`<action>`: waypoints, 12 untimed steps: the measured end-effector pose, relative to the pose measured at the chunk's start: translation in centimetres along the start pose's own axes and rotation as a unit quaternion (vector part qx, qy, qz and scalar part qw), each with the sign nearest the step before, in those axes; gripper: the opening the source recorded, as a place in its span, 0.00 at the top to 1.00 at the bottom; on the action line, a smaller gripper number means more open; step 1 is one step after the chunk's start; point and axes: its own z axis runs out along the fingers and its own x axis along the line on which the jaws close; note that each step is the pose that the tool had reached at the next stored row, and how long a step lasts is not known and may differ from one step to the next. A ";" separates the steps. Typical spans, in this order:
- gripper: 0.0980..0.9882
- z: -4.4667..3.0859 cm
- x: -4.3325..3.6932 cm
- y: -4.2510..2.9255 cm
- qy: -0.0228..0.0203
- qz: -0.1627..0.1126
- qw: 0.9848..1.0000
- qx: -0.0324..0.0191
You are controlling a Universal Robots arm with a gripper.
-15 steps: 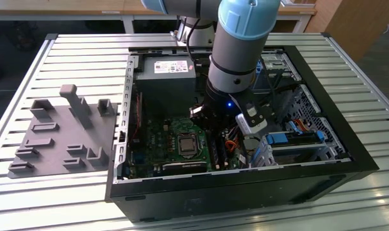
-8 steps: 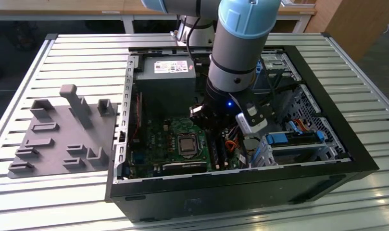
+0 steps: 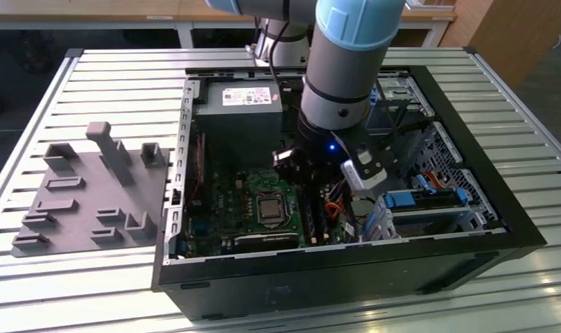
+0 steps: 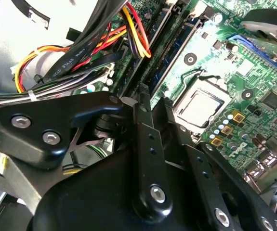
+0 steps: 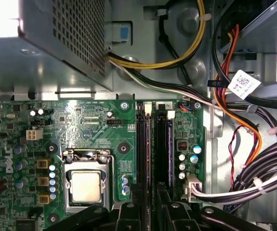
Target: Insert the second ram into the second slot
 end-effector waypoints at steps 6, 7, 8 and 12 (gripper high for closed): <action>0.90 -0.28 0.01 0.00 0.000 0.000 1.000 0.000; 0.90 -0.30 0.01 0.00 0.000 0.000 1.000 0.000; 0.97 -0.31 0.01 0.00 0.000 0.000 1.000 0.000; 0.99 -0.27 0.01 0.00 0.000 0.000 1.000 0.000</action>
